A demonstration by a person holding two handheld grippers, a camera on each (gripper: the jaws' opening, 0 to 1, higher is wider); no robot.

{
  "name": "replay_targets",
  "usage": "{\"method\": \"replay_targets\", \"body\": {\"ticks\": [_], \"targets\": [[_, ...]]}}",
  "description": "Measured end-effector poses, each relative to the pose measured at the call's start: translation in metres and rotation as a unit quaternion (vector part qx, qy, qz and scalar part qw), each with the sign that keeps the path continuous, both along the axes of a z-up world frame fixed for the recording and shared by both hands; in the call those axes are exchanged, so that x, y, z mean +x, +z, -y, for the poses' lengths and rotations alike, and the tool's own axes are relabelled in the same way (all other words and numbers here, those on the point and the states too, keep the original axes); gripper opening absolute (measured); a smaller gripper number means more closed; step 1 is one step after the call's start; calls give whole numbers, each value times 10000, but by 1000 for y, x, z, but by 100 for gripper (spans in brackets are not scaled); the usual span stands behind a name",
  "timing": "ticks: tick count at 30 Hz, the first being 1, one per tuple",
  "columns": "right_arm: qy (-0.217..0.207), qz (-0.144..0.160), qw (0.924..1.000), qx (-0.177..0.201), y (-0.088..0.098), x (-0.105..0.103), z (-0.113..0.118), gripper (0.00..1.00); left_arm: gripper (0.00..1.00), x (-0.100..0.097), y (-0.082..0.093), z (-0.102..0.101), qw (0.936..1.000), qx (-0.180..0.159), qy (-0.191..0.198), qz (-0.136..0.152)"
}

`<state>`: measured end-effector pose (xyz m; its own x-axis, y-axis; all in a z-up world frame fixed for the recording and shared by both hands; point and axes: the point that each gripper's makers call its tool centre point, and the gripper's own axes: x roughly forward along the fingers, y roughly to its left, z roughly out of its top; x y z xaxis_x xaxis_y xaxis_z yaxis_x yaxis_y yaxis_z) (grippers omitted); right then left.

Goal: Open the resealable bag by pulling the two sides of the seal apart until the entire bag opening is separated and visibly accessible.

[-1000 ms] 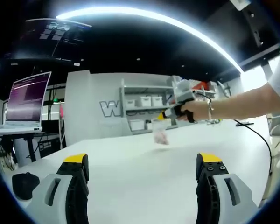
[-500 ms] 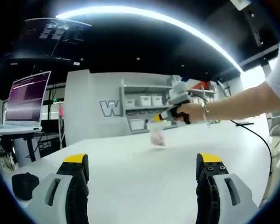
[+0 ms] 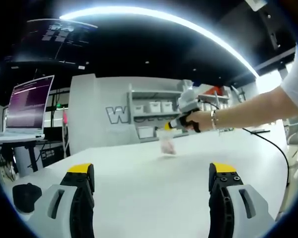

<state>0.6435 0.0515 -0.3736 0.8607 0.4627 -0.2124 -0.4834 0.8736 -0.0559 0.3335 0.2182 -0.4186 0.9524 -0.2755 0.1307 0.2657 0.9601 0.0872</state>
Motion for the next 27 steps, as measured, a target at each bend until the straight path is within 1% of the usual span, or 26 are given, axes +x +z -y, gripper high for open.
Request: {"method": "replay_targets", "body": {"ticks": [8,14,21,27], "targets": [[-11,-12,10000,0,-3,4,-1,0,94,0,0,1,10000,5,1,-7],[38,6,10000,-30,-3,5,-8,0,94,0,-1,1,10000,25,7,-15],[100,-8,9999,-110,-10,5,-14,0,94,0,-1,1,10000,33,7,-22],[190,-59,9997,-156,-18,1,-19,0,94,0,-1,1,10000,32,12,-15]]}}
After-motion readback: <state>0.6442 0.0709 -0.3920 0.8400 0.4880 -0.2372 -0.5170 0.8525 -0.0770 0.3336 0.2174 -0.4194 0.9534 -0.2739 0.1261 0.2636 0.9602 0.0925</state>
